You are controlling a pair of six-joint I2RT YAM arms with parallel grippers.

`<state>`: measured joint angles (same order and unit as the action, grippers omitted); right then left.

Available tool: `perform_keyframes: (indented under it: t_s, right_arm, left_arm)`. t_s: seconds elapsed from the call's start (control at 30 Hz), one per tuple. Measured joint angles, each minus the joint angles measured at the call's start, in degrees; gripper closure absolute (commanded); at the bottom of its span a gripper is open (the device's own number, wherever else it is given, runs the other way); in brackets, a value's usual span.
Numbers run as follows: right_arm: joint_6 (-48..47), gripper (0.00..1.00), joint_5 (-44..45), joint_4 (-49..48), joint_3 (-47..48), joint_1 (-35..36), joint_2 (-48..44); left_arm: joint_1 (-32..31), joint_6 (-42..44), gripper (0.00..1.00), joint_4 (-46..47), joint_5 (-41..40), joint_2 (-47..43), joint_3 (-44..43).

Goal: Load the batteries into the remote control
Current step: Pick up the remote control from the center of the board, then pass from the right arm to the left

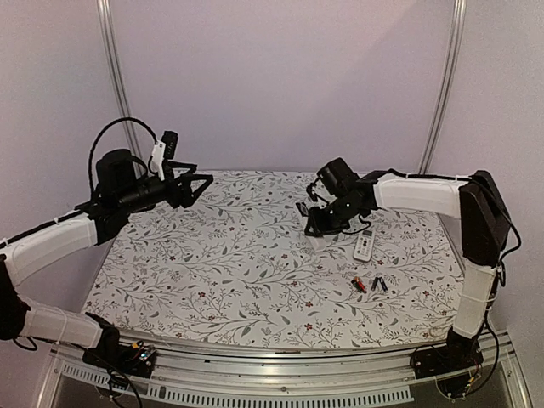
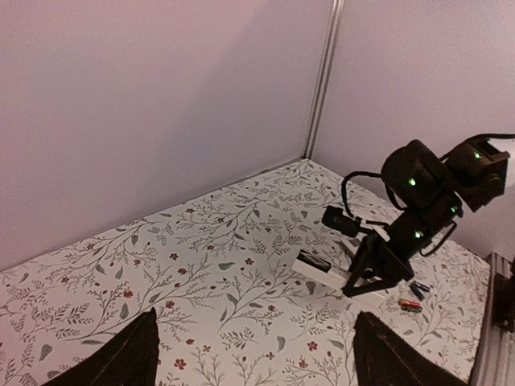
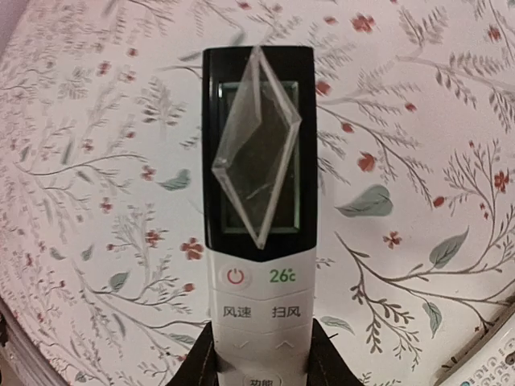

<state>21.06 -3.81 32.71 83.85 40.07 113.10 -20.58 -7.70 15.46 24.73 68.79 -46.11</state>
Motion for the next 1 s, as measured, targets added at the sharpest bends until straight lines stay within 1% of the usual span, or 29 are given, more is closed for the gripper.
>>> perform_keyframes:
  t_s: [0.13, 0.23, 0.33, 0.43, 0.57, 0.67, 0.77, 0.8, 0.9, 0.93, 1.0]
  right_arm:
    - [-8.0, 1.0, -12.87, -8.87, -2.43, 0.0, -14.14]
    - [-12.13, 1.0, -22.45, -18.91, -4.94, 0.02, -25.62]
    - [-14.53, 1.0, -30.56, -29.24, -7.45, 0.02, -33.16]
    - [-15.34, 1.0, -36.02, -34.88, -8.5, 0.09, -34.95]
    - [-16.0, 1.0, -40.63, -36.85, -9.38, 0.17, -34.07]
    - [-16.17, 1.0, -42.45, -37.0, -10.43, 0.46, -33.79]
    - [-16.48, 1.0, -43.36, -37.0, -10.84, 1.09, -33.79]
    - [-16.63, 1.0, -43.52, -37.03, -10.86, 1.33, -33.79]
    - [-17.29, 1.0, -43.76, -37.03, -10.86, 2.01, -33.79]
    - [-17.46, 1.0, -43.78, -37.0, -10.88, 2.16, -33.79]
    - [-17.73, 1.0, -43.85, -36.98, -10.99, 2.29, -33.79]
  left_arm:
    - [-5.38, 1.36, 0.15, -1.16, 7.04, -2.05, -1.53]
    - [-10.71, 1.97, 0.13, -1.81, 10.71, -1.81, -4.79]
    - [-15.54, 2.12, 0.12, -2.1, 12.83, -0.61, -9.03]
    - [-19.78, 1.44, 0.11, -1.57, 14.47, 1.92, -14.62]
    - [-22.53, -1.42, 0.11, 1.55, 15.91, 5.55, -19.37]
    - [-23.71, -3.78, 0.14, 3.85, 16.33, 8.7, -21.68]
    - [-25.2, -5.29, 0.18, 4.42, 15.93, 12.35, -24.35]
    - [-25.7, -5.75, 0.21, 4.35, 15.47, 13.4, -25.2]
    - [-26.91, -6.91, 0.4, 4.31, 13.6, 16.0, -27.63]
    - [-27.08, -7.45, 0.44, 4.31, 12.7, 16.48, -28.17]
    - [-27.32, -8.57, 0.49, 4.59, 10.64, 16.85, -28.89]
